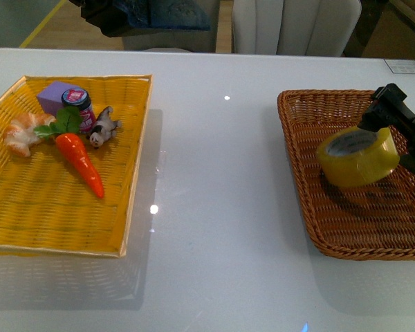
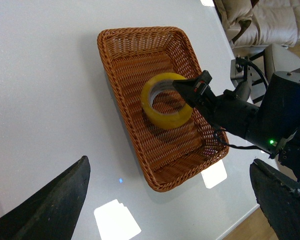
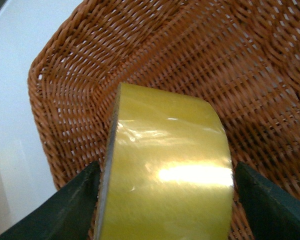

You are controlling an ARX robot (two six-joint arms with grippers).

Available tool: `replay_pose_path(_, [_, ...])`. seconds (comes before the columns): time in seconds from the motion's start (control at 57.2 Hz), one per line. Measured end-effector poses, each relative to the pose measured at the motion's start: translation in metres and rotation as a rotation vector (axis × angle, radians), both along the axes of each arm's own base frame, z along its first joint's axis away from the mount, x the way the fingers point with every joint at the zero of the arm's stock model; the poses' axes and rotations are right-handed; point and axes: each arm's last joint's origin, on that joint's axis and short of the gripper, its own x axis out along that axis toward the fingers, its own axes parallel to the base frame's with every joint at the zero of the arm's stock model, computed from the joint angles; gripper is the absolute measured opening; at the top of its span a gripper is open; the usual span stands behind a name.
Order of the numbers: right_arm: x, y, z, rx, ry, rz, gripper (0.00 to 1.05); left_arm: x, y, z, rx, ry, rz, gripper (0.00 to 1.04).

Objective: Move tape to another basket

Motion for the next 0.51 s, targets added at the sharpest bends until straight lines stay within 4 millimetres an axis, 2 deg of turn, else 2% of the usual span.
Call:
replay_pose_path(0.122, [-0.014,-0.013,0.011,-0.029,-0.018,-0.066,0.96,0.0,0.0,0.0,0.0,0.0,0.0,0.96])
replay_pose_path(0.192, [-0.022,-0.02,0.026,-0.045,-0.063,-0.084,0.96,0.0,0.0,0.0,0.0,0.0,0.0,0.96])
replay_pose_path(0.262, [-0.037,-0.025,0.056,-0.085,-0.145,-0.074,0.96,0.0,0.0,0.0,0.0,0.0,0.0,0.96])
replay_pose_path(0.367, [-0.054,-0.024,0.084,-0.154,-0.217,-0.043,0.96,0.0,0.0,0.0,0.0,0.0,0.0,0.96])
replay_pose_path(0.507, [-0.089,-0.012,0.13,-0.301,-0.333,0.029,0.96,0.0,0.0,0.0,0.0,0.0,0.0,0.96])
